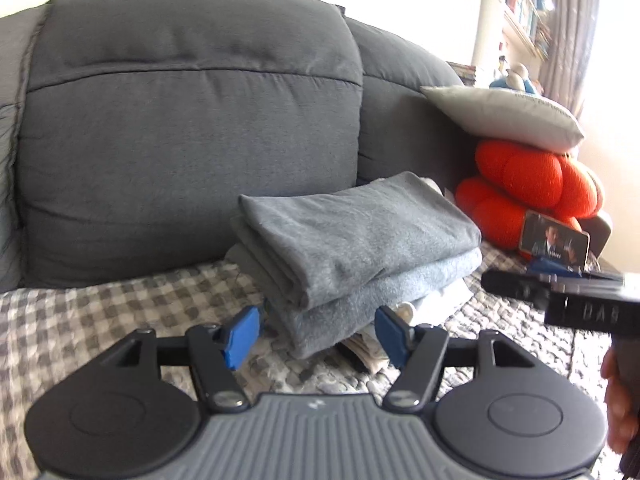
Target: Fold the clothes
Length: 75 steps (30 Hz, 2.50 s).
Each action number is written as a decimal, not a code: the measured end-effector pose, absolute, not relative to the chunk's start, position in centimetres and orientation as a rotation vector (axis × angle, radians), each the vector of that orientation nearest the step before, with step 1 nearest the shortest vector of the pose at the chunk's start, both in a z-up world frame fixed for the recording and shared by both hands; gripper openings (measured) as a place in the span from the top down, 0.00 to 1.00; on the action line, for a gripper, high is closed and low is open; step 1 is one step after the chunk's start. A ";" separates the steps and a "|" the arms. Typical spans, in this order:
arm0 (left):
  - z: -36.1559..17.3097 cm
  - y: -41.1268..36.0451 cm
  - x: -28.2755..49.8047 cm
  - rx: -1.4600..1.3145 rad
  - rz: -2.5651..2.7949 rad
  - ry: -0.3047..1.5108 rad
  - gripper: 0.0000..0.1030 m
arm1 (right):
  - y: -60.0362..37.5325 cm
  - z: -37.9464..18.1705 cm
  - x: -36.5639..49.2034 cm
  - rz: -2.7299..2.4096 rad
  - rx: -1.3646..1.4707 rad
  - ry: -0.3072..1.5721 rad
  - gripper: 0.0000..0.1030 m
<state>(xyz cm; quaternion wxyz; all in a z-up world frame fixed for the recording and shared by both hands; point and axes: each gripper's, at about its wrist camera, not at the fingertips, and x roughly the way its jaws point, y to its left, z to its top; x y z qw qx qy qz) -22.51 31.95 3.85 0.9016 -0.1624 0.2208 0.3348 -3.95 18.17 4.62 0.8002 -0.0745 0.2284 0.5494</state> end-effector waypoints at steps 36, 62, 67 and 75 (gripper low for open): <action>4.2 25.4 -20.4 -0.295 1.011 0.594 0.01 | 12.1 4.4 -4.8 1.172 -0.097 0.405 0.00; 4.6 25.8 -19.9 -0.296 0.978 0.632 0.01 | 13.2 4.7 -5.8 1.208 -0.092 0.410 0.00; 4.4 26.3 -19.9 -0.304 0.987 0.642 0.01 | 13.3 4.5 -5.8 1.207 -0.095 0.413 0.00; 4.4 26.4 -19.8 -0.282 1.009 0.646 0.01 | 13.6 4.4 -5.9 1.183 -0.117 0.412 0.00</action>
